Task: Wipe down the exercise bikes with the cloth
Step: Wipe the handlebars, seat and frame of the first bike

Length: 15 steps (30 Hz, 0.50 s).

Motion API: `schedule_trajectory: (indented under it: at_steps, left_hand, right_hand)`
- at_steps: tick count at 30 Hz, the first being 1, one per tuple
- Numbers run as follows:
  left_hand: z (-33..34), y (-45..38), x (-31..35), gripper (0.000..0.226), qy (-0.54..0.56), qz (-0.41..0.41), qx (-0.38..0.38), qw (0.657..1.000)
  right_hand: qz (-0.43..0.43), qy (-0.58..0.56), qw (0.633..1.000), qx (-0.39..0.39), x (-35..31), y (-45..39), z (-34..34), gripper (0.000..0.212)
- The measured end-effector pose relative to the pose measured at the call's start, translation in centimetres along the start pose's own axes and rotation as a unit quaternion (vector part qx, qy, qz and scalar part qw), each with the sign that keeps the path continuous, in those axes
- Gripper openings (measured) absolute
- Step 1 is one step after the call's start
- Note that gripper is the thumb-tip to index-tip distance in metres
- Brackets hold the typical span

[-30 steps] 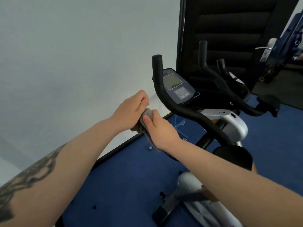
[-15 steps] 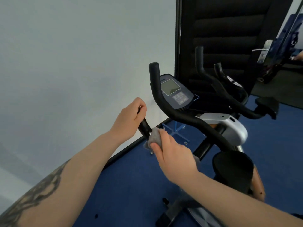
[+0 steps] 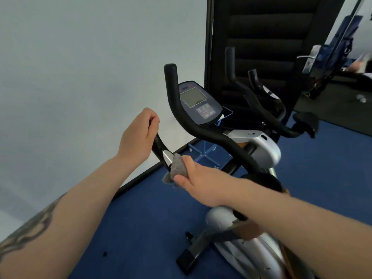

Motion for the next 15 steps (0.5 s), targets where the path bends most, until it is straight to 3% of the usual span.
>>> schedule_trajectory:
  at_steps: [2,5,7,11,15]
  left_hand:
    - [0.2,0.0,0.1,0.014,-0.004,-0.008,0.014,1.0]
    - [0.3,0.1,0.1,0.017,-0.004,-0.02,0.023,1.0]
    - [0.4,0.2,0.3,0.02,-0.002,-0.039,0.034,0.999]
    - [1.5,0.9,1.4,0.024,0.069,-0.12,0.105,0.985]
    - [4.0,2.6,3.9,0.055,0.132,-0.176,0.195,0.956]
  right_hand:
    - [0.01,0.029,0.995,-0.091,0.5,0.0,-1.0,0.055]
    - [0.006,0.122,0.981,-0.152,2.4,0.8,-2.1,0.05]
    - [0.002,0.154,0.977,-0.148,4.2,1.6,-3.1,0.032]
    - [-0.018,0.134,0.988,-0.07,5.7,2.1,-3.9,0.029]
    - [-0.119,0.144,0.98,-0.065,4.7,2.2,-2.4,0.027]
Point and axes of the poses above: each hand's wrist, its own y-axis away from the middle knuckle, its own z-axis out of the palm, x = y × z, the point moved 4 cm from there along -y, towards the middle knuckle, and after that the axes turned 13 degrees about -x, right-handed, at the moved point
